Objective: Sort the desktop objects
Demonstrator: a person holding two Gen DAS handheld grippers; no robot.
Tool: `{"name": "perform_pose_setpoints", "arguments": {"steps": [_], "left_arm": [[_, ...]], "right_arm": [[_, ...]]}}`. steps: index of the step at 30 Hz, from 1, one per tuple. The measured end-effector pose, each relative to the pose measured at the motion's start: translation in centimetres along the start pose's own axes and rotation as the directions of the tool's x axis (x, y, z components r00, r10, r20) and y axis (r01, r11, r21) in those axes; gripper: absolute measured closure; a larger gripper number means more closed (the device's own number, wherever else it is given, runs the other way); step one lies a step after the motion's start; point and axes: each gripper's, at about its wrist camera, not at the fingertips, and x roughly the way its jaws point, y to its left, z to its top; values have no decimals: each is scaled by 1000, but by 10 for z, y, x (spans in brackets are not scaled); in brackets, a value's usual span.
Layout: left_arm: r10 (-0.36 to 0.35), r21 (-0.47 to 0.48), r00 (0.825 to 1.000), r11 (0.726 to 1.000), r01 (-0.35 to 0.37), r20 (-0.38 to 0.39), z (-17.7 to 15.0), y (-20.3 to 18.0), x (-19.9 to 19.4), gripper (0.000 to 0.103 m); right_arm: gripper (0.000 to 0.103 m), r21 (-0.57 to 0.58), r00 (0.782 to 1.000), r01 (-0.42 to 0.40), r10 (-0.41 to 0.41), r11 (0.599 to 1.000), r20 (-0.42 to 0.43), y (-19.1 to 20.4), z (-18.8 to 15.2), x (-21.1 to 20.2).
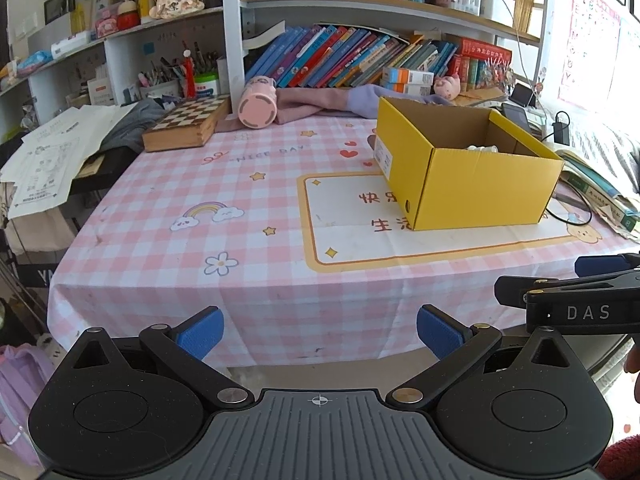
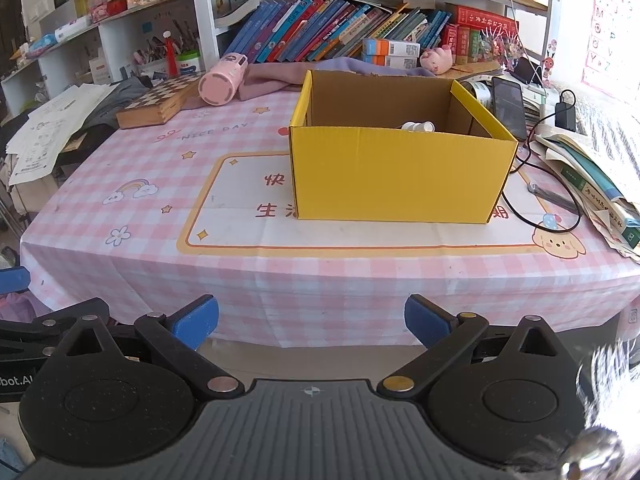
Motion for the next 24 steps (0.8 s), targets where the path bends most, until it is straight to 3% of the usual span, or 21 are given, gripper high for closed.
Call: {"name": "perform_pose_setpoints", "arguments": {"steps": [24], "left_arm": [[-11,-16,1000,1000,10,-9,0,-6,3,0]], "right_arm": [[2,-6,1000,-6,6,1000,-8,0,-5,3]]}}
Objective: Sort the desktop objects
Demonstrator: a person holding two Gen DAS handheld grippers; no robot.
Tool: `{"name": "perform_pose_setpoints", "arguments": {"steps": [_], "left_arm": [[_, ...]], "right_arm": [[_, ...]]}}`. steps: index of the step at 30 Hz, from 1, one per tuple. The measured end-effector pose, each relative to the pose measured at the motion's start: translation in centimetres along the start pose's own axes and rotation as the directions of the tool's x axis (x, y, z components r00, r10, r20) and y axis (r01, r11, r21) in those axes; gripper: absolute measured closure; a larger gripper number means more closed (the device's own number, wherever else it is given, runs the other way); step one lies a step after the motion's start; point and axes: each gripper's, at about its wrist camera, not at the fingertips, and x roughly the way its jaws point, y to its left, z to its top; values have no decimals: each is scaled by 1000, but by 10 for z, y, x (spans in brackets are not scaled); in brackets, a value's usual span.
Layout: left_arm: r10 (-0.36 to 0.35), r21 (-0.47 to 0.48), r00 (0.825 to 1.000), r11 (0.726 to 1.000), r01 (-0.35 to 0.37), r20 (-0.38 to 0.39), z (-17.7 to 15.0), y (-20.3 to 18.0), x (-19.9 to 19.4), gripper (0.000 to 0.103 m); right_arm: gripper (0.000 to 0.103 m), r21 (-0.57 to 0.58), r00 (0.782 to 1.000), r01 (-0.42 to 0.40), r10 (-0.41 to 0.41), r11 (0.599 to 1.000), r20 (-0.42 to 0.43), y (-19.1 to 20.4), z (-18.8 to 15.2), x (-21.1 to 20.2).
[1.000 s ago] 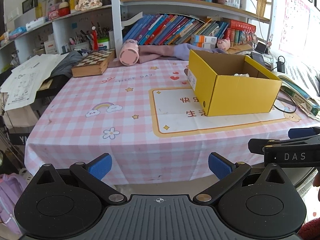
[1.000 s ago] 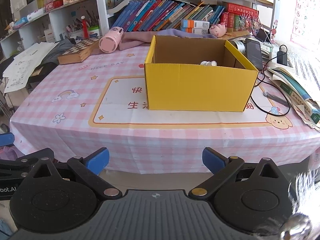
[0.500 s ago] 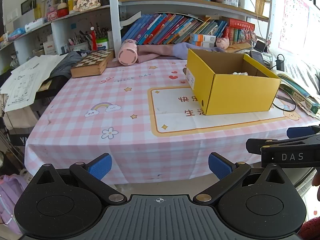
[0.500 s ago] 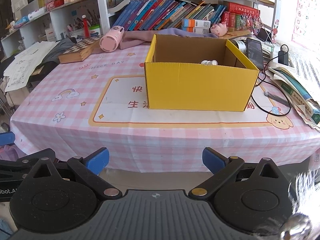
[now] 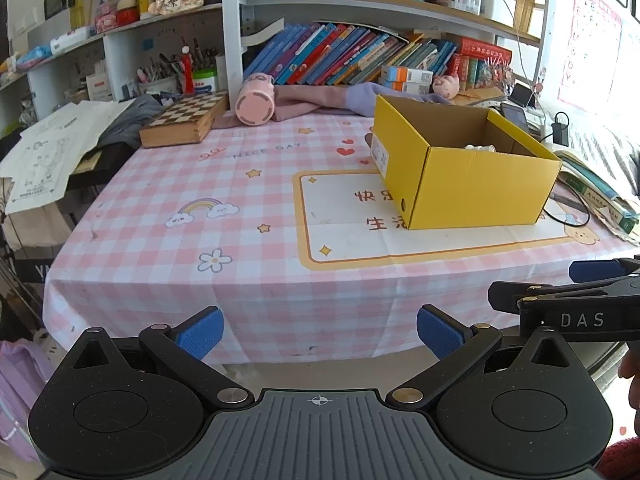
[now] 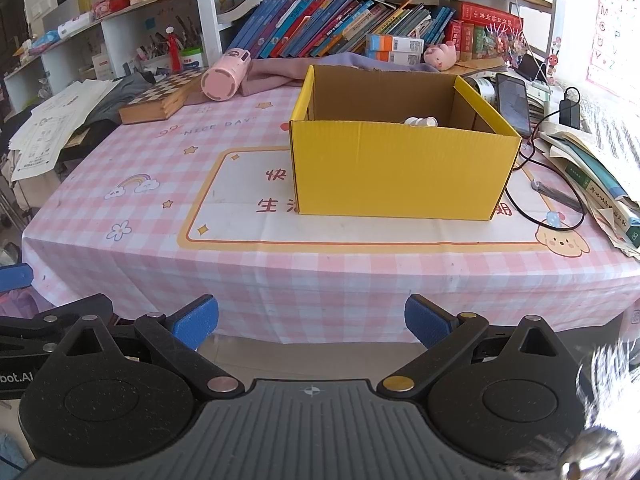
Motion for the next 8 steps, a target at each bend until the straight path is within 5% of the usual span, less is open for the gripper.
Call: {"name": "perform_pose_setpoints", "arguments": {"steps": [8], "left_arm": [[-7,-18,1000,1000,7,3,0,4,1,0]], "right_arm": [[2,-2,1000,-2,2,1000,-6,0,0,2]]}}
